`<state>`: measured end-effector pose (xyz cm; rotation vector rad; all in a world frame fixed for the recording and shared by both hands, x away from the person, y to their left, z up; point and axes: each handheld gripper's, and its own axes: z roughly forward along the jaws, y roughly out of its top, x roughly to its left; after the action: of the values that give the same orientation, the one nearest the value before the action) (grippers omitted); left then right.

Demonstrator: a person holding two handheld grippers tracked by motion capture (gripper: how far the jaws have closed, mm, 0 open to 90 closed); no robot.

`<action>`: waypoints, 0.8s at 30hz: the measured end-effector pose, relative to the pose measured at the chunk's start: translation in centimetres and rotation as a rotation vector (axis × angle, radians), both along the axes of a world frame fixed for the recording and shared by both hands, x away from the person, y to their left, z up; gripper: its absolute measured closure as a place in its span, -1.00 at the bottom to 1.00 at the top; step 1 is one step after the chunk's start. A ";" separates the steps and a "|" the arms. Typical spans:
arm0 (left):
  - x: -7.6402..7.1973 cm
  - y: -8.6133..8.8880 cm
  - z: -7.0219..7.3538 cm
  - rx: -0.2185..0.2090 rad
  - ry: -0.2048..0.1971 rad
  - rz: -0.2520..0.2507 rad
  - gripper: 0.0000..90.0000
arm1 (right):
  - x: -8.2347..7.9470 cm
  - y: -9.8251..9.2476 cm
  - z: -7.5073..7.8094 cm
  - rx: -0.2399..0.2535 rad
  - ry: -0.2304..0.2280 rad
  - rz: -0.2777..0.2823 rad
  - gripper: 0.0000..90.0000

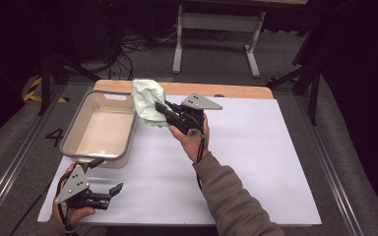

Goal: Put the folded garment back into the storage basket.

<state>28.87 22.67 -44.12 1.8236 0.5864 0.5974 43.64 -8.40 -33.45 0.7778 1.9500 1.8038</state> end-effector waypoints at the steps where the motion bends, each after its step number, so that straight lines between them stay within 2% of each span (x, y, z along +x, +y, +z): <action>1: 0.0 0.0 0.0 -0.001 -0.002 0.001 -0.90 | 0.0 0.1 0.0 0.000 0.002 0.001 0.76; 24: 0.0 0.1 0.0 -0.007 -0.008 0.002 -0.90 | 0.7 3.9 0.2 -0.007 0.000 0.029 0.76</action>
<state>28.82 22.79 -44.12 1.8136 0.5847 0.6029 44.38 -4.46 -33.22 0.7505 1.9767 1.8124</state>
